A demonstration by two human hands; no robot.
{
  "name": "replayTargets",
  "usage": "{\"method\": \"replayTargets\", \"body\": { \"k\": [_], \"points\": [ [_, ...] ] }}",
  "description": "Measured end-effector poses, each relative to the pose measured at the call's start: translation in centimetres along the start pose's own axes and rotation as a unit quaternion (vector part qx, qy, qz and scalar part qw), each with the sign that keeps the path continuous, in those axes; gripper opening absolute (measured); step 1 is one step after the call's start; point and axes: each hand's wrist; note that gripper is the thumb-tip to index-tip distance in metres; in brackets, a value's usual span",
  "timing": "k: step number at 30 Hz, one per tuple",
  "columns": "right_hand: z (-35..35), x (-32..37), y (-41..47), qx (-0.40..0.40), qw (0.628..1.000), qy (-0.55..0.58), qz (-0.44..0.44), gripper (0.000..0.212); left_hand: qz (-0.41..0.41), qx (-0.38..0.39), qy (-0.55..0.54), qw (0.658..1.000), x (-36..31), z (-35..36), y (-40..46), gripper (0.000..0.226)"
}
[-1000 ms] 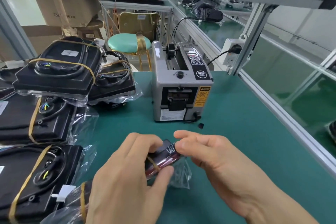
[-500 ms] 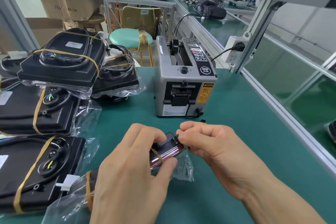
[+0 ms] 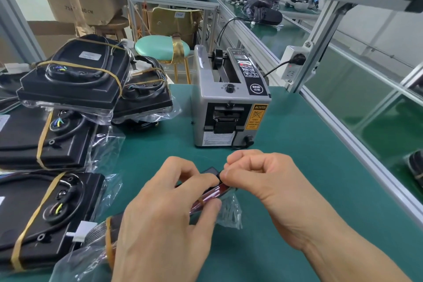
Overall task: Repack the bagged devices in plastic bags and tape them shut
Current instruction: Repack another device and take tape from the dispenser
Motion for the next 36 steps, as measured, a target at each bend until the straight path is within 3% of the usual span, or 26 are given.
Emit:
{"method": "replayTargets", "body": {
  "k": [6, 11, 18, 21, 27, 30, 36],
  "points": [
    [-0.1, -0.2, 0.3, -0.005, 0.997, -0.076, -0.027, 0.008, 0.013, -0.009, 0.023, 1.0, -0.2, 0.1, -0.1, 0.016],
    [-1.1, -0.8, 0.6, -0.079, 0.996, 0.032, 0.021, 0.017, 0.027, -0.026, 0.038, 0.999, 0.3, 0.5, -0.1, 0.025],
    [0.4, -1.5, 0.2, 0.024, 0.996, -0.071, -0.058, 0.015, 0.038, -0.033, 0.024, 0.998, 0.5, 0.6, -0.1, 0.023],
    [0.7, -2.2, 0.1, 0.005, 0.994, -0.073, -0.083, 0.007, 0.035, -0.032, 0.024, 0.999, 0.4, 0.6, -0.1, 0.022],
    [0.0, -3.4, 0.0, -0.028, 0.995, -0.019, -0.093, 0.027, 0.044, -0.021, 0.051, 0.998, 0.5, 0.6, -0.1, 0.032],
    [0.0, -3.7, -0.1, -0.025, 0.996, 0.013, -0.084, 0.009, 0.042, -0.017, 0.052, 0.998, 0.5, 0.5, -0.1, 0.033],
    [0.5, -3.2, 0.5, 0.037, 0.992, -0.007, -0.124, 0.001, 0.055, 0.022, 0.076, 0.995, 0.5, 0.7, 0.1, 0.039]
  ]
}}
Point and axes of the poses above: each hand's wrist, its own y-axis towards the middle knuckle, its own z-axis out of the palm, x = y × z, and after that the axes turned 8 degrees about -z, right-handed
